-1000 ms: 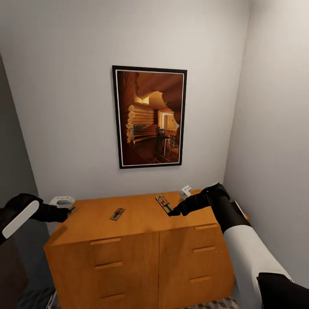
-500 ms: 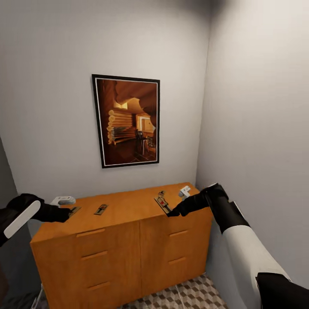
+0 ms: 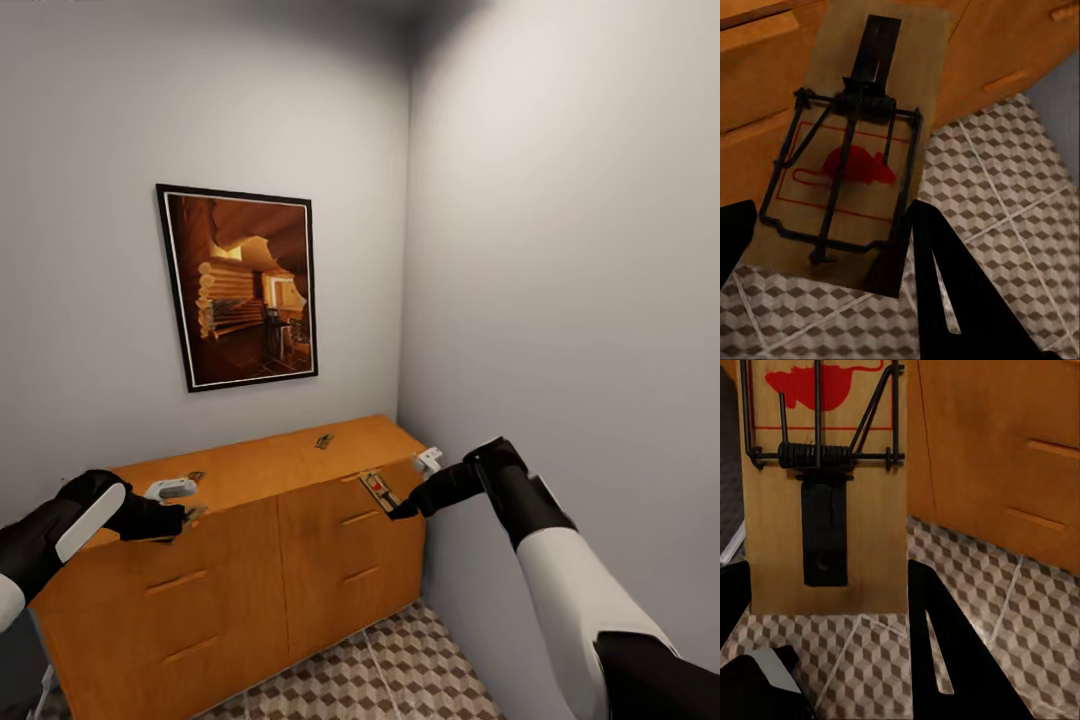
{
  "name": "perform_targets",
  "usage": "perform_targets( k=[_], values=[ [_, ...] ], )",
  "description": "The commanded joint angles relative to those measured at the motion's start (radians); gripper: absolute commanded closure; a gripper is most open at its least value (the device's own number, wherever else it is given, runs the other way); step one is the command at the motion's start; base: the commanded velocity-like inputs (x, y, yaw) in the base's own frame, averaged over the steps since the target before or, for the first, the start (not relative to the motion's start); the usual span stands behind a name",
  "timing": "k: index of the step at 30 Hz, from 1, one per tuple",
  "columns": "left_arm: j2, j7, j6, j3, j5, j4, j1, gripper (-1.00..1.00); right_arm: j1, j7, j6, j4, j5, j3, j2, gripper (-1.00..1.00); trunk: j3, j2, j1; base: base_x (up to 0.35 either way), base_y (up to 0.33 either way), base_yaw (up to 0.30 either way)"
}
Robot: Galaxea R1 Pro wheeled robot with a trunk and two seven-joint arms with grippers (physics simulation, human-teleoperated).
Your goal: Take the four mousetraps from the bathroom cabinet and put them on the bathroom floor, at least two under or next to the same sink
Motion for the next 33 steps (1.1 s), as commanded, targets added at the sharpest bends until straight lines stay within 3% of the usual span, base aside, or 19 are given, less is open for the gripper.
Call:
perform_targets(
  k=[1, 5, 7, 9, 12, 16, 19, 28, 33],
  values=[
    [-0.010, -0.013, -0.001, -0.003, -0.015, 0.017, -0.002, 1.00, -0.001, 0.006, 0.010, 0.009, 0.008, -0.006, 0.002, 1.00, 0.001, 0.005, -0.004, -0.309, -0.082, -0.293],
    [-0.057, -0.007, -0.006, -0.004, -0.023, 0.086, -0.002, 1.00, -0.001, -0.007, 0.009, 0.058, 0.010, -0.007, 0.002, 1.00, 0.014, 0.033, -0.019, -0.304, -0.083, -0.294],
    [-0.069, -0.005, -0.007, -0.004, -0.026, 0.103, -0.002, 1.00, -0.001, -0.059, 0.008, 0.080, 0.014, -0.006, 0.003, 1.00, 0.020, 0.047, -0.027, -0.290, -0.083, -0.294],
    [-0.079, -0.004, -0.010, -0.005, -0.027, 0.141, -0.002, 1.00, 0.000, -0.188, -0.001, 0.159, 0.017, -0.005, 0.003, 1.00, 0.026, 0.061, -0.035, -0.276, -0.083, -0.290],
    [-0.090, -0.003, -0.025, -0.005, -0.028, 0.186, -0.002, 1.00, 0.001, -0.240, -0.006, 0.259, 0.016, -0.004, 0.005, 1.00, 0.036, 0.082, -0.046, -0.157, -0.052, -0.258],
    [-0.097, -0.004, -0.089, -0.005, -0.027, 0.253, -0.002, 1.00, 0.002, -0.271, -0.011, 0.328, 0.017, -0.006, 0.006, 1.00, 0.048, 0.110, -0.062, -0.045, -0.015, -0.203],
    [-0.106, -0.004, -0.153, -0.005, -0.026, 0.374, -0.002, 1.00, 0.008, -0.302, -0.026, 0.373, 0.018, -0.007, 0.007, 1.00, 0.058, 0.131, -0.073, -0.010, -0.003, -0.062],
    [-0.180, -0.008, -0.345, -0.003, -0.025, 0.656, -0.002, 1.00, 0.068, -0.384, -0.073, 0.444, 0.017, -0.009, 0.007, 1.00, 0.064, 0.145, -0.081, -0.002, -0.001, -0.012],
    [-0.213, -0.007, -0.399, -0.003, -0.025, 0.741, -0.002, 1.00, 0.112, -0.416, -0.084, 0.449, 0.018, -0.009, 0.007, 1.00, 0.064, 0.145, -0.081, 0.000, 0.000, -0.001]
  ],
)
